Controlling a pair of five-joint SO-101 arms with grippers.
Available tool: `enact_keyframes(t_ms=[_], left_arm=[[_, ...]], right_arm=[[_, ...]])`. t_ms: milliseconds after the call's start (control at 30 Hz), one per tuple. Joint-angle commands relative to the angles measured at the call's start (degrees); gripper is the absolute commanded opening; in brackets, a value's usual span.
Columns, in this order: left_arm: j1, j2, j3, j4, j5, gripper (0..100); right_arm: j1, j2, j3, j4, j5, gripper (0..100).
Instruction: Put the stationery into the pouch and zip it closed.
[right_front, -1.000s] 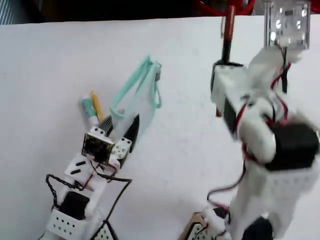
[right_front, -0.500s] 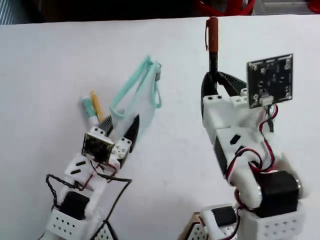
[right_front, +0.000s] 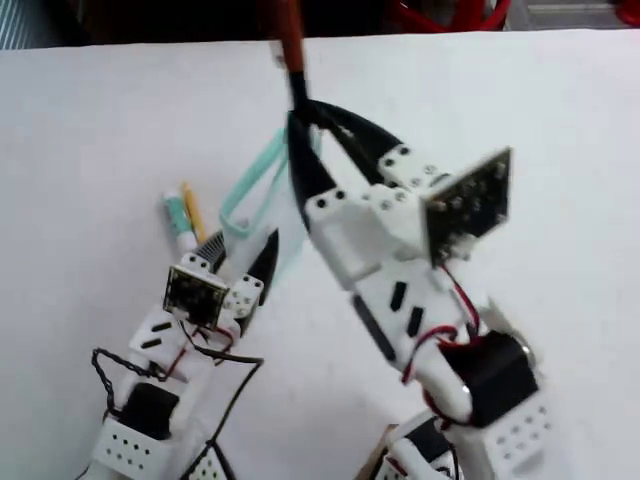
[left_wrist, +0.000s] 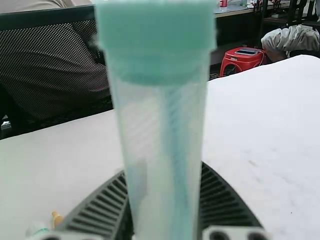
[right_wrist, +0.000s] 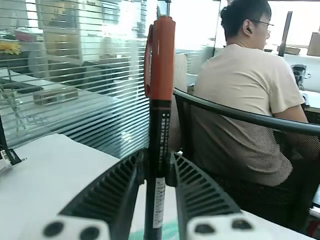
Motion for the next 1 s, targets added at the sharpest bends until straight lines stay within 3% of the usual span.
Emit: enact_keyframes(t_ms=[0, 267, 800, 967], left_arm=[[-0.7, 0.0, -0.1, -0.6, 0.6, 15], [-0.7, 0.0, -0.1, -0.9, 0.5, 15], [-0.7, 0.0, -0.2, -0.9, 0.4, 14], [-2.5, 0.0, -0.3, -1.0, 0.6, 15]], right_arm=[[-2.5, 4.9, -2.4, -6.5, 1.0, 1.8], [-4.4, 12.7, -2.3, -8.7, 0.6, 1.8], [-5.1, 12.5, 7.4, -8.4, 0.7, 1.8], [-4.3, 6.3, 11.4, -8.0, 0.7, 1.8]])
